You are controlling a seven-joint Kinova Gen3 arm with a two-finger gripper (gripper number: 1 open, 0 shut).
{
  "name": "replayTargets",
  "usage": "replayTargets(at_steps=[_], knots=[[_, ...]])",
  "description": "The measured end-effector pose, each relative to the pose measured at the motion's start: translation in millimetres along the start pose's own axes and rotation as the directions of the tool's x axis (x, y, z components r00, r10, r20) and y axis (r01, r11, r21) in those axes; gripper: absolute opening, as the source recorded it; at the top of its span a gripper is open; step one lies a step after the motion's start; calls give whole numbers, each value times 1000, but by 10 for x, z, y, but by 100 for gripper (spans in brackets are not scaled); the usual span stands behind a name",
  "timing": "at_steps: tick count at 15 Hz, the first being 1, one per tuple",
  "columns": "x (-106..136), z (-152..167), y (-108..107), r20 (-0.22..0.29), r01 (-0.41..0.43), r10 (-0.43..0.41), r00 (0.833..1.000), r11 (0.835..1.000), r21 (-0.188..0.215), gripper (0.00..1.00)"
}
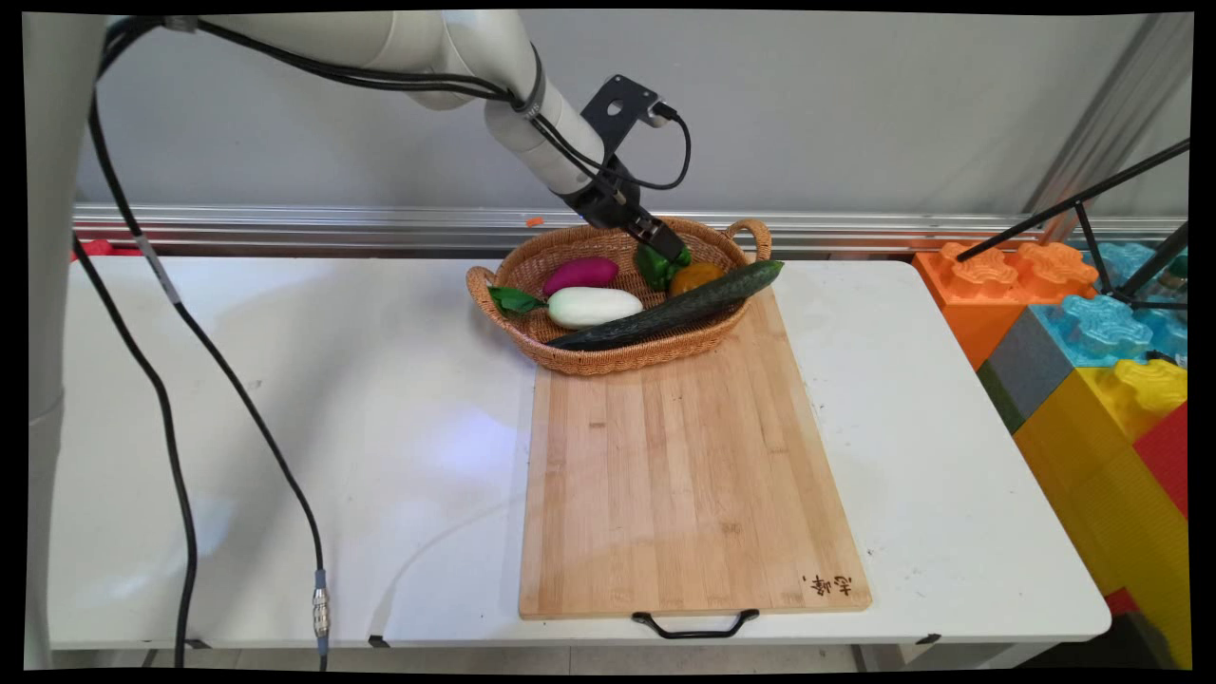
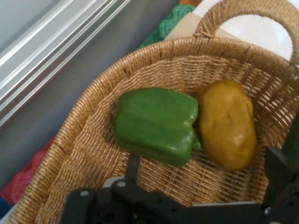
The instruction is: Pick up the cucumber from the vegetable basket
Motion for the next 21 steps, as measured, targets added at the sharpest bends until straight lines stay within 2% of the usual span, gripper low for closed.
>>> replayTargets(at_steps=[2,5,7,10,14,18,21], knots=[[-2,54,2,-9,66,-66,998,998,6,100],[-6,127,24,-22,165,-165,986,986,5,100],[-15,189,34,-35,252,-251,967,968,7,100],[-35,252,45,-46,328,-327,944,945,13,100],[-59,357,78,-78,436,-433,898,899,30,100],[-93,480,151,-120,546,-538,834,836,49,100],[-96,568,206,-146,601,-589,795,798,52,100]])
